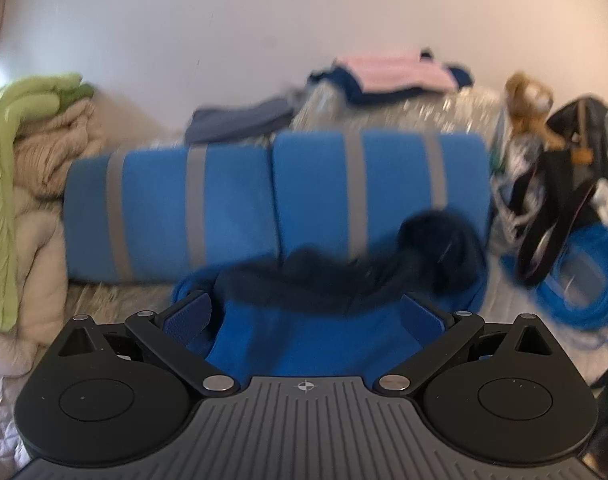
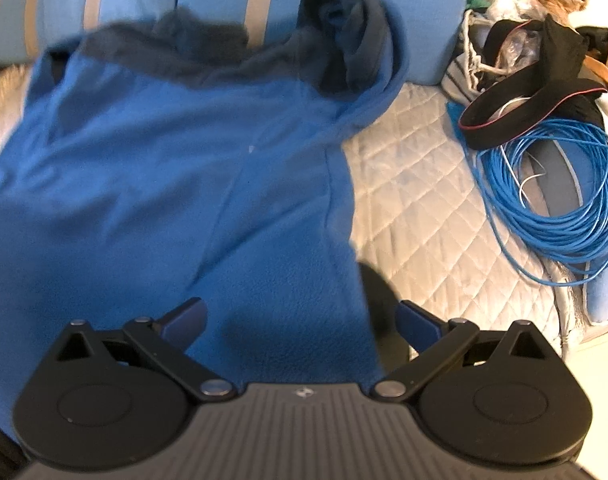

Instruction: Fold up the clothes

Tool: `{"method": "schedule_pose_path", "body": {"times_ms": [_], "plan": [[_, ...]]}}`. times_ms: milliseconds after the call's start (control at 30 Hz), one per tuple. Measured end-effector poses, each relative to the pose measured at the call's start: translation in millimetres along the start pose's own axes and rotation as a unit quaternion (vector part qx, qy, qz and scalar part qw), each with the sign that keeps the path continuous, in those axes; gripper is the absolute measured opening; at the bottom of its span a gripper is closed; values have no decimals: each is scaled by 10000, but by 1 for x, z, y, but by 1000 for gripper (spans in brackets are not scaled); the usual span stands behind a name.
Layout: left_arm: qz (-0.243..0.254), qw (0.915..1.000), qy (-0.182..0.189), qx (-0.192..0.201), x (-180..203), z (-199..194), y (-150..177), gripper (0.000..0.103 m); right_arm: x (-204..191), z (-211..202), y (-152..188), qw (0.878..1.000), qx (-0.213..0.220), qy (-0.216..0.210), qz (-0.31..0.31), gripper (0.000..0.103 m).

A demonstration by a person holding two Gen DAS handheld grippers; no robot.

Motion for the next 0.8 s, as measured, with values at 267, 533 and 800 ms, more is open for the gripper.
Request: {"method": "schedule_pose_path", "body": {"times_ms": [267,533,800], "plan": [[-269,9920,-398,-1171,-50,39,81,103,21,-74,-59,9932,1058,432,213,103],[-624,9810,-583,-1744,-79,49,126,103,20,-150,-109,9674,2448,594,244,103],[-830,9779,-544,-1841,-81,52,131,103,18,-240,-136,9181,3880,701,391,103]]}}
Point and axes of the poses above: each gripper's, at about its wrist camera, not at the fingertips, and z roughly the way its jaws point, x to its right, y to its underside, the point moved 7 cm from there along z, roughly the way its jaws point
